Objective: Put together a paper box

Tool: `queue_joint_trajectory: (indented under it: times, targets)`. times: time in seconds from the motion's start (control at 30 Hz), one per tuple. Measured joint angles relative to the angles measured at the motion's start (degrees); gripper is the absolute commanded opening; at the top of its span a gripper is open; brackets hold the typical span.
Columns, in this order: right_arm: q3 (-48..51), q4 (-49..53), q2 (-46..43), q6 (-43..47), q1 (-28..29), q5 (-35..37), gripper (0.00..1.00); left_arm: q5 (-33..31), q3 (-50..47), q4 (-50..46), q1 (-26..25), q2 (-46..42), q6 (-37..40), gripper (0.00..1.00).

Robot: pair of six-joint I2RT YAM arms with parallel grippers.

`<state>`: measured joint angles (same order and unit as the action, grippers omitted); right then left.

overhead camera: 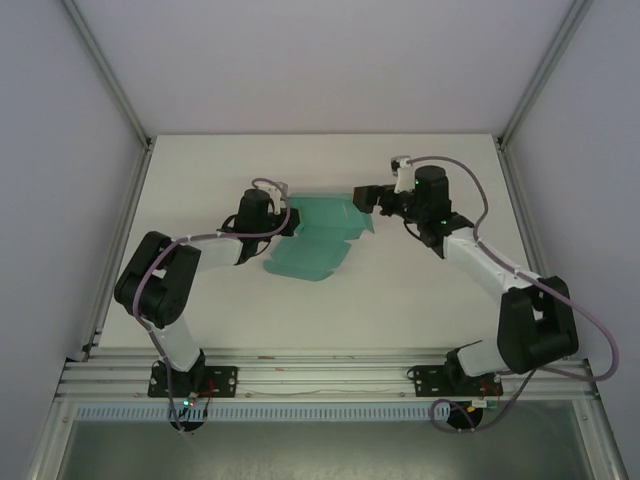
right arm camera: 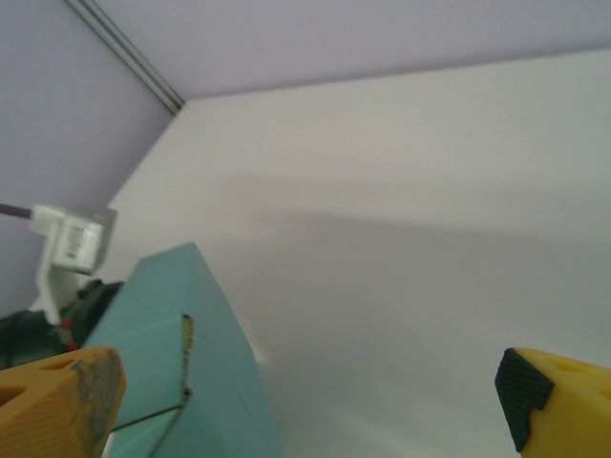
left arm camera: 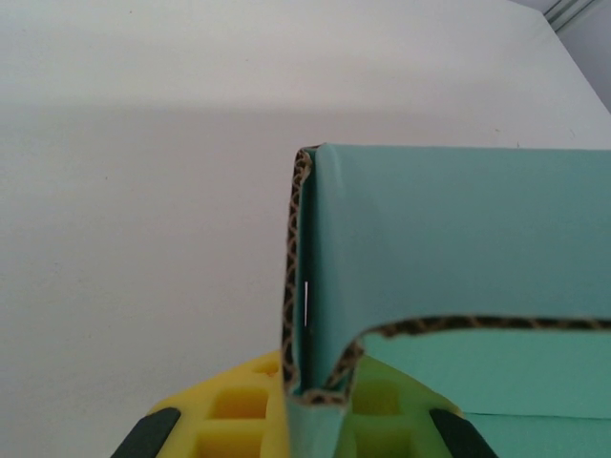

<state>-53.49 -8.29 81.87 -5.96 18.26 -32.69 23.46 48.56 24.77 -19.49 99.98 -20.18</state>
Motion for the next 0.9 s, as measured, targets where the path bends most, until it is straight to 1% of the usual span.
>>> queue_joint_trajectory:
  times: [0.13,0.27,0.47,0.6,0.67,0.8,0.9]
  targets:
    - [0.02,0.74,3.32,1.33,2.29,3.72,1.0,-0.76,0.13,-0.9,-0.02,0.0,-0.59,0.0]
    - [0.02,0.39,5.25,2.25,5.4,9.9,1.0,-3.82,1.88,-4.31,-1.22,0.09,-0.15,0.0]
    - [0.55,-3.26,6.4,2.45,9.14,22.69,1.0,-8.98,5.38,-8.2,-4.74,0.22,1.2,0.0]
    - [0.83,-6.19,7.15,2.43,11.8,32.13,1.0,-10.97,6.6,-9.2,-5.62,0.26,1.2,0.0]
    - [1.4,-7.56,7.23,2.38,12.61,35.45,1.0,-11.89,6.71,-9.29,-5.92,0.26,1.2,0.0]
    - [2.97,-8.2,7.04,2.45,12.94,38.91,1.0,-13.46,6.71,-9.88,-6.43,0.26,1.18,0.0]
    - [4.76,-6.45,4.85,2.71,12.94,39.41,1.0,-14.53,6.71,-10.73,-6.67,0.26,1.18,0.0]
